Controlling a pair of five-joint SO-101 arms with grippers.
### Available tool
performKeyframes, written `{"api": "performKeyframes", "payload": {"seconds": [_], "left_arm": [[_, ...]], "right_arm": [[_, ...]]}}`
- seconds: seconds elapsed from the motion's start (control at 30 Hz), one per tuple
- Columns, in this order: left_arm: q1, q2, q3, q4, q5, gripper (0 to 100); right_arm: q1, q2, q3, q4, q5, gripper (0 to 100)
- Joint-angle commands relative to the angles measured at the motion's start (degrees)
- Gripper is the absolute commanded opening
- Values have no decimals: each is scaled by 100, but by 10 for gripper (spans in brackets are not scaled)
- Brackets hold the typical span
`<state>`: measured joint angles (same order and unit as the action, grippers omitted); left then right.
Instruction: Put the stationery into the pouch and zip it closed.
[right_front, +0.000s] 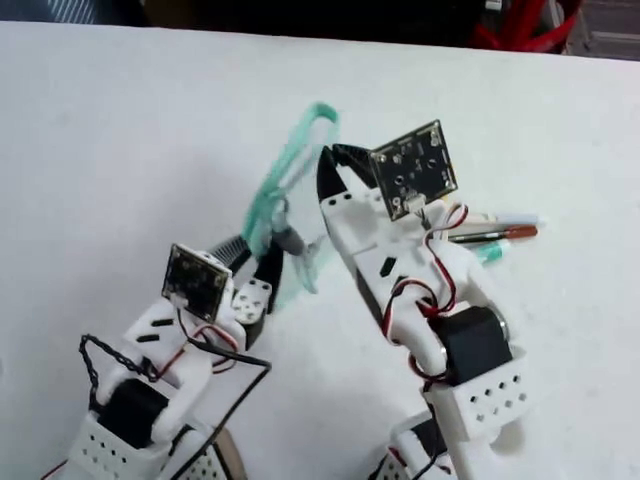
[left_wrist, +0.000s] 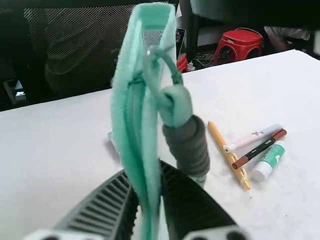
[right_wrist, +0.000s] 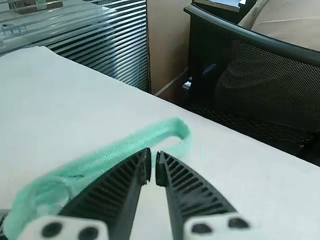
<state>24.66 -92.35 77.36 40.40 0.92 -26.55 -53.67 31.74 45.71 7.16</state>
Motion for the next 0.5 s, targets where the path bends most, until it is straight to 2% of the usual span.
{"api": "performKeyframes", "payload": {"seconds": [0.0,0.13,0.23,0.37,0.47], "left_arm": [[286,-31,-44,-141,-193,23],[242,-40,-132,-141,-211,24],[-180,-40,-571,193,-185,24],[-857,-215,-1266,932,-176,24],[-1358,-848,-1345,1231,53,24]], "right_arm": [[66,-154,-440,180,9,18],[549,-690,-457,110,-35,18],[980,-831,-325,-57,-35,18],[1191,-347,-9,-242,18,18],[1138,488,-18,-312,26,44]]}}
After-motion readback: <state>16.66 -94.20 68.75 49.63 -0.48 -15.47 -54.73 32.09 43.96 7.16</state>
